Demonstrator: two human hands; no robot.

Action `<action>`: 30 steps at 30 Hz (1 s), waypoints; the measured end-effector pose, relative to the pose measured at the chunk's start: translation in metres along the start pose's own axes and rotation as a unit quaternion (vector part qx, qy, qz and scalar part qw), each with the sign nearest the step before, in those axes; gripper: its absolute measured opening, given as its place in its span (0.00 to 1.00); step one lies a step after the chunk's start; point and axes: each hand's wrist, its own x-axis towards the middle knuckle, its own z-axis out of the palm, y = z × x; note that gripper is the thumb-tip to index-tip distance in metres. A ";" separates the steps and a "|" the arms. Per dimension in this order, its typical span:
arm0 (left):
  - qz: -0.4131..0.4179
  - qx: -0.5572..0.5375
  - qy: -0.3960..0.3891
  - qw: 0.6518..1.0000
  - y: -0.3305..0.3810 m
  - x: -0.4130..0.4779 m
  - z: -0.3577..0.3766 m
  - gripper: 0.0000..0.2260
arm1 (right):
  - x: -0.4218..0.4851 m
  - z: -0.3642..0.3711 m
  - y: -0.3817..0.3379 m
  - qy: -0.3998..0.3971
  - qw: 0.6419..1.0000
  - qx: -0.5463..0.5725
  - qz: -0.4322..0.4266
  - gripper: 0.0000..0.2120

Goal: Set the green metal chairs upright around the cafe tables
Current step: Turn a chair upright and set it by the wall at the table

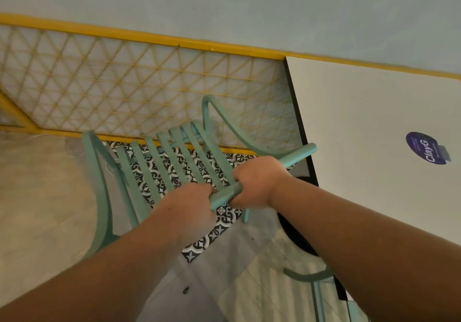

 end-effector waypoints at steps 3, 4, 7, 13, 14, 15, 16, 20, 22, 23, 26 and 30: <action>0.008 0.020 -0.018 1.000 0.000 0.003 0.004 0.09 | -0.004 -0.001 0.009 -0.026 0.998 0.050 -0.035 0.29; 0.013 0.023 -0.005 1.000 -0.001 0.004 0.005 0.08 | -0.005 -0.004 0.018 -0.029 0.994 0.091 -0.044 0.33; 0.017 0.022 0.021 0.999 -0.004 0.003 0.007 0.03 | -0.004 -0.018 0.064 -0.008 0.992 0.122 -0.023 0.48; 0.031 0.020 0.026 0.999 -0.002 0.002 0.006 0.02 | 0.018 -0.011 0.100 -0.069 0.994 0.074 0.042 0.49; 0.030 0.016 0.025 0.999 -0.002 0.003 0.007 0.02 | 0.022 -0.007 0.098 -0.074 0.994 0.067 0.045 0.48; 0.027 0.013 0.026 0.999 -0.003 0.004 0.007 0.02 | 0.024 -0.006 0.096 -0.074 0.994 0.065 0.049 0.47; 0.024 0.011 0.027 0.999 -0.004 0.005 0.007 0.02 | 0.025 -0.007 0.095 -0.074 0.994 0.063 0.052 0.47; 0.021 0.017 0.029 0.999 -0.005 0.006 0.009 0.03 | 0.020 -0.009 0.092 -0.082 0.993 0.054 0.062 0.51; 0.023 0.014 0.023 0.999 -0.006 0.005 0.009 0.03 | 0.019 -0.009 0.089 -0.083 0.993 0.052 0.071 0.49; 0.023 0.011 0.019 0.999 -0.006 0.005 0.008 0.03 | 0.019 -0.010 0.088 -0.084 0.992 0.051 0.078 0.49; 0.030 0.013 0.020 0.999 -0.007 0.001 0.007 0.03 | 0.017 -0.008 0.086 -0.089 0.990 0.052 0.094 0.48; 0.058 0.027 0.030 0.998 -0.008 -0.006 0.008 0.05 | 0.005 -0.005 0.082 -0.092 0.990 0.062 0.088 0.50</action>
